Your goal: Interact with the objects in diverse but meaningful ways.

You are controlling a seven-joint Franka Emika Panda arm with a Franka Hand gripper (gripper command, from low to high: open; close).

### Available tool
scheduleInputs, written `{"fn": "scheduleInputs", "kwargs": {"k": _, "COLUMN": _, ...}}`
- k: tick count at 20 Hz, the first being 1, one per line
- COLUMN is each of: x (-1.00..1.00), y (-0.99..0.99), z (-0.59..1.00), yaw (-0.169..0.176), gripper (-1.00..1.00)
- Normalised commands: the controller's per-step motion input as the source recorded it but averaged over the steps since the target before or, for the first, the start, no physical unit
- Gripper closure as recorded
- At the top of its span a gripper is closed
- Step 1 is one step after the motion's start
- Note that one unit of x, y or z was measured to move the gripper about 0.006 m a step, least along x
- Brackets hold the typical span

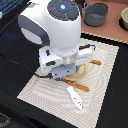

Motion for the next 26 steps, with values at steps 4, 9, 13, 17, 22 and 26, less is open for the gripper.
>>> {"fn": "scheduleInputs", "kwargs": {"k": 4, "x": -0.14, "y": 0.37, "z": -0.11, "yaw": 0.042, "gripper": 1.0}}
{"fn": "scheduleInputs", "kwargs": {"k": 9, "x": -0.1, "y": 0.31, "z": -0.14, "yaw": 0.019, "gripper": 1.0}}
{"fn": "scheduleInputs", "kwargs": {"k": 13, "x": -0.18, "y": 0.19, "z": -0.07, "yaw": 0.003, "gripper": 1.0}}
{"fn": "scheduleInputs", "kwargs": {"k": 17, "x": -0.41, "y": -0.01, "z": 0.69, "yaw": 0.0, "gripper": 1.0}}
{"fn": "scheduleInputs", "kwargs": {"k": 22, "x": -0.72, "y": -0.2, "z": 0.67, "yaw": 0.0, "gripper": 1.0}}
{"fn": "scheduleInputs", "kwargs": {"k": 26, "x": -0.87, "y": -0.27, "z": 0.1, "yaw": 0.0, "gripper": 1.0}}
